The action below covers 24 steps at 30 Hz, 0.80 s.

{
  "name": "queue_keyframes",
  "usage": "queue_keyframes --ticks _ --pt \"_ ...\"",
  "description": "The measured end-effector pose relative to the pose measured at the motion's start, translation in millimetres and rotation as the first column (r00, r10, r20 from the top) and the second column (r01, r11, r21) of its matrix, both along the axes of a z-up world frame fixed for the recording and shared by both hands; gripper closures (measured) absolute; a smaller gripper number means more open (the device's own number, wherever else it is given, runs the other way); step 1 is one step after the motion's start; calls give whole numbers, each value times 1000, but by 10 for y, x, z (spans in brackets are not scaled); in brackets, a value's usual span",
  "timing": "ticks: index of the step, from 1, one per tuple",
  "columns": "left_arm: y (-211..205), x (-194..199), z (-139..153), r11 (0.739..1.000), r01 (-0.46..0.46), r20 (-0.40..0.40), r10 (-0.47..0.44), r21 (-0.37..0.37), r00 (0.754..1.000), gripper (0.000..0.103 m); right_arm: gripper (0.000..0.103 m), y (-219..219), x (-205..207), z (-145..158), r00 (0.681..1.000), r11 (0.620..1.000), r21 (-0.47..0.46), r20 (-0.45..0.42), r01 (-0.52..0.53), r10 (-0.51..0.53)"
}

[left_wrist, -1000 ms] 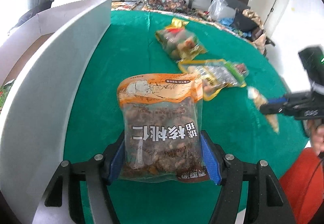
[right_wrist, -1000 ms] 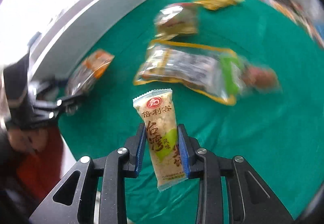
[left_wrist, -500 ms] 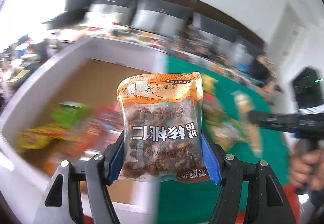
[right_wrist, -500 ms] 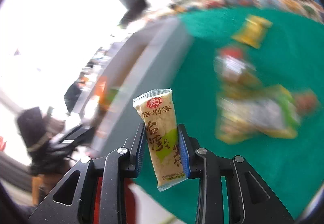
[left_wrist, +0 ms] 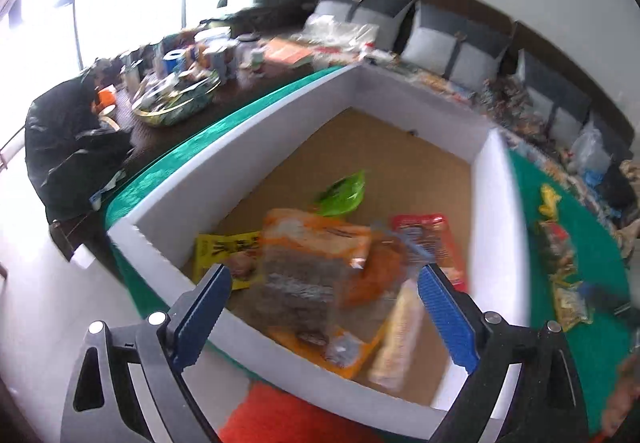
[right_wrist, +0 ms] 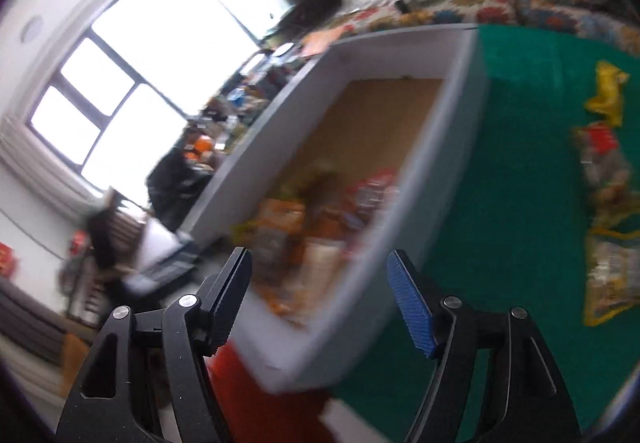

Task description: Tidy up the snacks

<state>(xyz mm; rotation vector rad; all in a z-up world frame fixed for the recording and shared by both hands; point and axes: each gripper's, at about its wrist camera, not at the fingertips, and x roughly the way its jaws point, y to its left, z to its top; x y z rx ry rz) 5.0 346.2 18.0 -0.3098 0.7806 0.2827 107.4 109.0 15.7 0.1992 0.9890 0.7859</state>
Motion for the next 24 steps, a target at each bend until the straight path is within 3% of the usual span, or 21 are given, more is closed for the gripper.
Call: queue_keyframes --ticks 3,6,8,12,15,19,24 --pt "-343 -44 220 996 87 73 -86 -9 994 1 30 -600 -19 -337 989 975 -193 119 109 -87" --pt "-905 -59 376 979 205 124 -204 0 971 0 30 -1381 -142 -713 954 884 -388 243 260 -173" --pt "-1298 -16 405 955 295 127 -292 -10 948 0 30 -1864 -195 -906 929 822 -451 283 347 -237" --pt "-2112 196 166 889 453 65 -449 -68 891 0 30 -2794 -290 -1145 867 720 -485 312 496 -387" --pt "-2524 374 -165 861 504 4 -505 -69 863 0 30 -3216 -351 -1165 819 668 -473 329 574 -470" --pt "-2845 744 -626 854 520 -117 -518 -11 847 0 30 -3549 -393 -1222 760 618 -443 362 650 -540" --pt "-2906 1101 -1008 875 484 -167 -476 3 863 1 29 -3678 -425 -1209 736 608 -418 317 675 -598"
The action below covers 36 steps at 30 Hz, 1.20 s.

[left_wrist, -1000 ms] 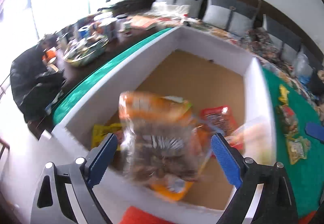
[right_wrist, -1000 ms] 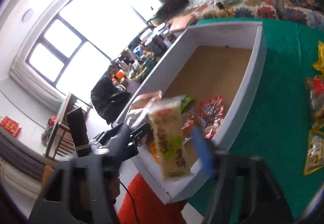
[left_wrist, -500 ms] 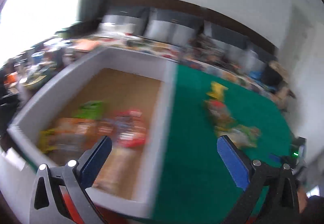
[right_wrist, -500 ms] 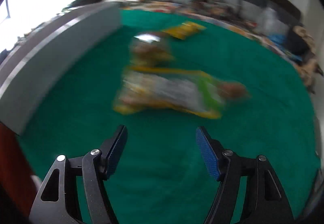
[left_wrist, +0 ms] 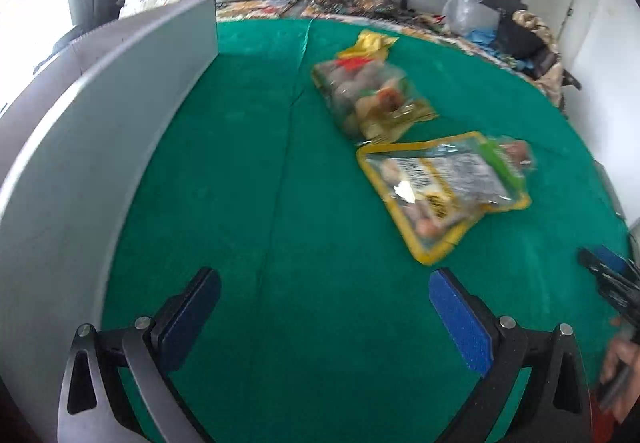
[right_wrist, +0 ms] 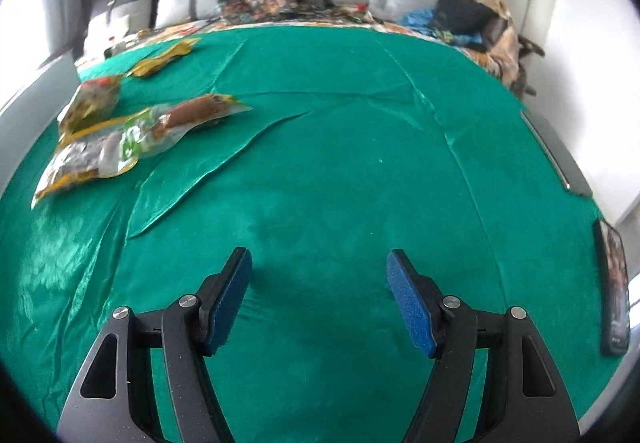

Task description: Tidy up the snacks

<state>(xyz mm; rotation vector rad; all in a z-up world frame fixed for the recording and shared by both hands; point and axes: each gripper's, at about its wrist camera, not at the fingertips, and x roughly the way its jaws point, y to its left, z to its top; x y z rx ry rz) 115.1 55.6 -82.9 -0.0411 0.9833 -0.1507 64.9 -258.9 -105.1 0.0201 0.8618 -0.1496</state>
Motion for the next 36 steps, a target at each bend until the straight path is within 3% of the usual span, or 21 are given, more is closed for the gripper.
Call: queue_keyframes --ticks 3,9,36 --pt "38 83 -139 999 -22 9 22 29 1000 1 25 -75 -26 -13 1000 999 44 -10 21 -21" --pt "-3 87 -216 995 1 20 -3 97 1000 0 21 -54 -17 -10 1000 999 43 -12 17 -17" --pt "1 102 -233 996 -4 27 2 92 1000 0 18 -34 -10 -12 1000 999 42 -17 12 -11"
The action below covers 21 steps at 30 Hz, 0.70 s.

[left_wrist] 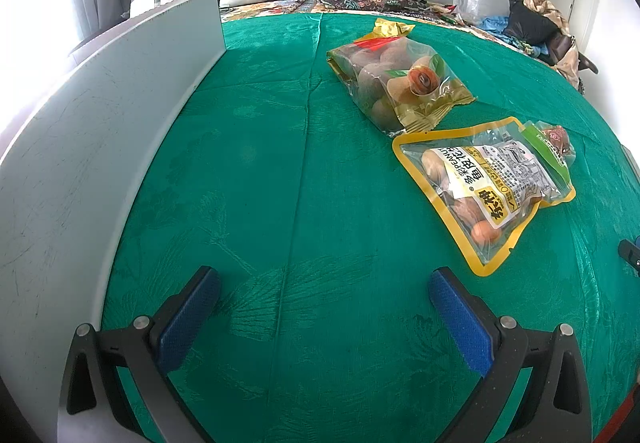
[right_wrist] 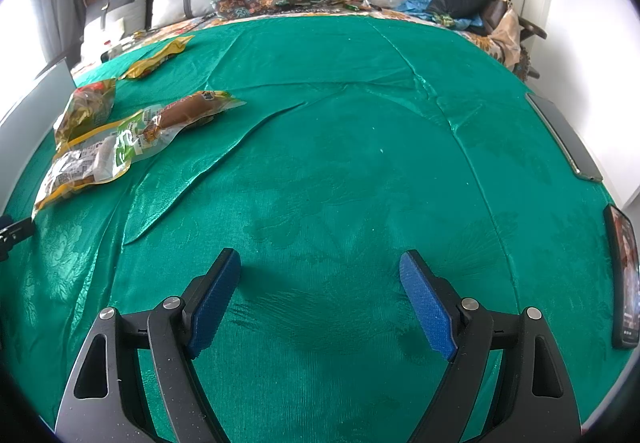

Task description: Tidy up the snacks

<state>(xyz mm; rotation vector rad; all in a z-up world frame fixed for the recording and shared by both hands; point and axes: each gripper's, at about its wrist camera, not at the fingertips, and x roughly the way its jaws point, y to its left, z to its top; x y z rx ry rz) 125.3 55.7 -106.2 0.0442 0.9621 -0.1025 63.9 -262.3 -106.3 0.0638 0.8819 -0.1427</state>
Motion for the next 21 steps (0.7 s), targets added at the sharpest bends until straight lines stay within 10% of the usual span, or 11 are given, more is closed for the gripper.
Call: queue_keyframes --ticks 21 --pt "-2 -5 -3 1000 0 1 0 0 1000 0 16 37 10 -10 1000 1000 -1 -4 -3 3"
